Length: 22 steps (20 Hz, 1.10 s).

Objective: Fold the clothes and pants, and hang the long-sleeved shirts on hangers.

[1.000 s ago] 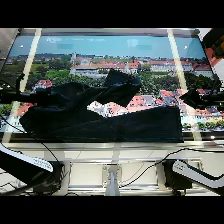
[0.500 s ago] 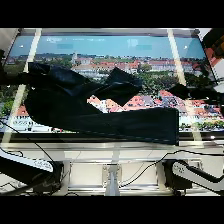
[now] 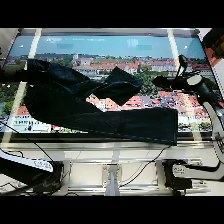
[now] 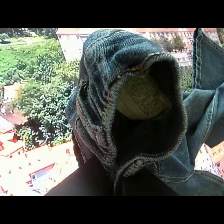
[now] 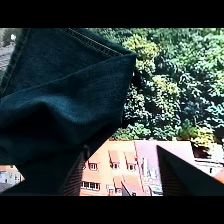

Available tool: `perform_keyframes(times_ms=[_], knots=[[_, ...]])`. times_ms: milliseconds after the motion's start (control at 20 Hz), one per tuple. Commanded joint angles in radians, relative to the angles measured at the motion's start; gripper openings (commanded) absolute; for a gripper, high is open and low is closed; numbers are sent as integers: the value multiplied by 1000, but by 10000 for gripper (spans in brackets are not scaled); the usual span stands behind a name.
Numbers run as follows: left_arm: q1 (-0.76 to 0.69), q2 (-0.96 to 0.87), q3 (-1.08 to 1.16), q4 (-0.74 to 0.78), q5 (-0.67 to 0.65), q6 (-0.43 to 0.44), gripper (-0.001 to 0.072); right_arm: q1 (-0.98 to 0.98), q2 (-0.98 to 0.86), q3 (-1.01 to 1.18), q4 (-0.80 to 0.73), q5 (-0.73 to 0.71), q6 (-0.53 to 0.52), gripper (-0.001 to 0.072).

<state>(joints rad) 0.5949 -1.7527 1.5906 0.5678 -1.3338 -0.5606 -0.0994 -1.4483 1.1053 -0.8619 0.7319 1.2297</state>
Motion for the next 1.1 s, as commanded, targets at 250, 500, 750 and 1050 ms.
perform_keyframes(times_ms=[250, 500, 750, 1050], knots=[[0, 1, 1, -1, -13, 0, 53, 66, -229, 137, -8, 176, 141, 563], [0, 1, 1, -1, -13, 0, 53, 68, -279, 207, -23, 10, 286, 562], [0, 0, 1, 0, -13, 0, 53, 68, -408, 368, -67, 24, 346, 562], [0, -2, 1, 0, -13, 0, 53, 77, -510, 487, -107, 166, 344, 562]])
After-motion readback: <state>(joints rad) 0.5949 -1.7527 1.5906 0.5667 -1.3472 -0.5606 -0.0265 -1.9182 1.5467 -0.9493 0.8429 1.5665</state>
